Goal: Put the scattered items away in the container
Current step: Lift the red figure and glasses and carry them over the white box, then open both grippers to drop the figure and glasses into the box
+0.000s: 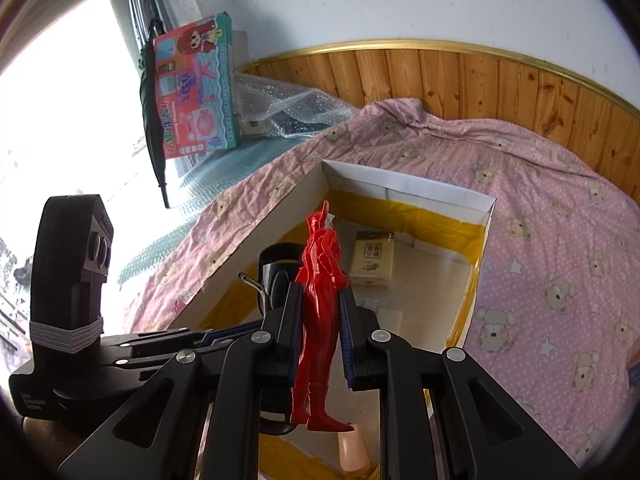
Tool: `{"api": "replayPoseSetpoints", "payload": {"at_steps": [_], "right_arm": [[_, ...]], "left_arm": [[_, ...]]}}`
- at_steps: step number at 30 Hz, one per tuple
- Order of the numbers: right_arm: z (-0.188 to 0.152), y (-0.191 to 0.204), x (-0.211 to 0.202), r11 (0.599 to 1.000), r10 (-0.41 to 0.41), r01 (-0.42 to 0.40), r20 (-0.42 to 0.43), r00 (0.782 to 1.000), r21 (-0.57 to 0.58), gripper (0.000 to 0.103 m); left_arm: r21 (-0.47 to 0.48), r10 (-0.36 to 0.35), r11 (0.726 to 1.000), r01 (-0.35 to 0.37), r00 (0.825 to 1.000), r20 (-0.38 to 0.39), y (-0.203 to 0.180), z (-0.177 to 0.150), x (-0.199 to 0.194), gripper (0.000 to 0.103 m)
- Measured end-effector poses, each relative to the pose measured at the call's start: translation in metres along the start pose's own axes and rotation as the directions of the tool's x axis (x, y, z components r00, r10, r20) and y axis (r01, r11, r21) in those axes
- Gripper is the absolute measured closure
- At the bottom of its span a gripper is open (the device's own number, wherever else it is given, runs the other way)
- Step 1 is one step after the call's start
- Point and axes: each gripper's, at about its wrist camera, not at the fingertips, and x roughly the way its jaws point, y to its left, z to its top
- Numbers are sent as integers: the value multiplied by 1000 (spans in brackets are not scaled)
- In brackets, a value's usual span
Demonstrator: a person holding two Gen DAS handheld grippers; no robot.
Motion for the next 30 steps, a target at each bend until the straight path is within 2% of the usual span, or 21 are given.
{"api": "replayPoseSetpoints", "payload": {"at_steps": [12, 14, 15, 16, 17, 18, 19, 30], "right_arm": [[18, -31, 38, 999, -10, 11, -27, 1000, 33, 85], [18, -35, 38, 999, -14, 15, -26, 1000, 44, 82], [18, -38, 38, 999, -16, 17, -26, 1000, 49, 81], [18, -40, 38, 998, -18, 19, -26, 1000, 55, 66], [17, -42, 38, 998, -20, 21, -26, 999, 60, 56], [17, -44, 39, 998, -21, 23, -26, 999, 66, 56], [17, -47, 39, 997, -23, 25, -26, 999, 71, 56], [5, -57, 26, 993, -21, 24, -30, 999, 117, 56]], "left_arm": [[-13, 49, 999, -49, 997, -61, 8, 12, 36, 90], [-8, 52, 999, -52, 996, -72, 9, 13, 40, 90], [3, 50, 999, -50, 995, -81, 8, 14, 42, 87], [14, 51, 999, -50, 995, -90, 6, 14, 45, 80], [19, 57, 998, -56, 994, -96, 6, 15, 47, 74], [17, 66, 998, -65, 993, -94, 6, 15, 47, 59], [15, 75, 997, -74, 993, -91, 7, 15, 48, 53], [-26, 88, 996, -89, 995, -38, 17, 23, 29, 52]]}}
